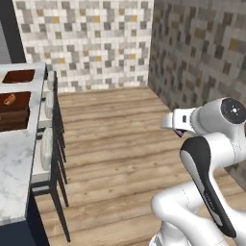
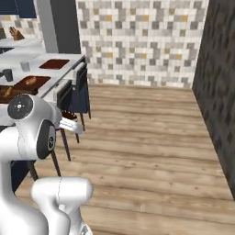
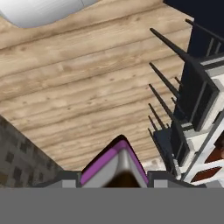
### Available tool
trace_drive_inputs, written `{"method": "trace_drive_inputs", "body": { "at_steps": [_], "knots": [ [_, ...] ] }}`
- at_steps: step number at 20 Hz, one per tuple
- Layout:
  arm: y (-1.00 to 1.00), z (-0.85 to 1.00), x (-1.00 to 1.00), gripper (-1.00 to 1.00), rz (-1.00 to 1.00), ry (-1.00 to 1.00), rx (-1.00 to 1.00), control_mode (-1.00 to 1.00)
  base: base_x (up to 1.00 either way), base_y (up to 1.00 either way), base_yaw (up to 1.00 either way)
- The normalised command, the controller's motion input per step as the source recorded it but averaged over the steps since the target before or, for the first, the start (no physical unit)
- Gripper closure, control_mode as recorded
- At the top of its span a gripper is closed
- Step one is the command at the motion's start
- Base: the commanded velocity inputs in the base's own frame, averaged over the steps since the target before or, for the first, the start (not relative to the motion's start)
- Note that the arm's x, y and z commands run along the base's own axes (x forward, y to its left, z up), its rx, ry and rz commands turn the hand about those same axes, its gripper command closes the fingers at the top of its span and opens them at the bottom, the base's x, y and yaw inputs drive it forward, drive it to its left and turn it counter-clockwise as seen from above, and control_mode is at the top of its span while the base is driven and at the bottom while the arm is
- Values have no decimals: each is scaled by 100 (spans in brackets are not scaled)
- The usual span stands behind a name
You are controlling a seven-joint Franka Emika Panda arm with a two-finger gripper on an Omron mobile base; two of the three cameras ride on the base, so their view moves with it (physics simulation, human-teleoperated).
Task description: Take the cake and donut from the fridge and place them on the empty tray on the dining counter.
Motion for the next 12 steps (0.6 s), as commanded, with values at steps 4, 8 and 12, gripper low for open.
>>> {"method": "trace_drive_inputs", "body": {
  "at_steps": [4, 8, 12],
  "knots": [
    [0, 0, 0, 100, 0, 0, 0, 100, 94, -53, 37],
    [0, 0, 0, 100, 0, 0, 0, 100, 97, -57, 36],
    [0, 0, 0, 100, 0, 0, 0, 100, 92, -65, 35]
  ]
}}
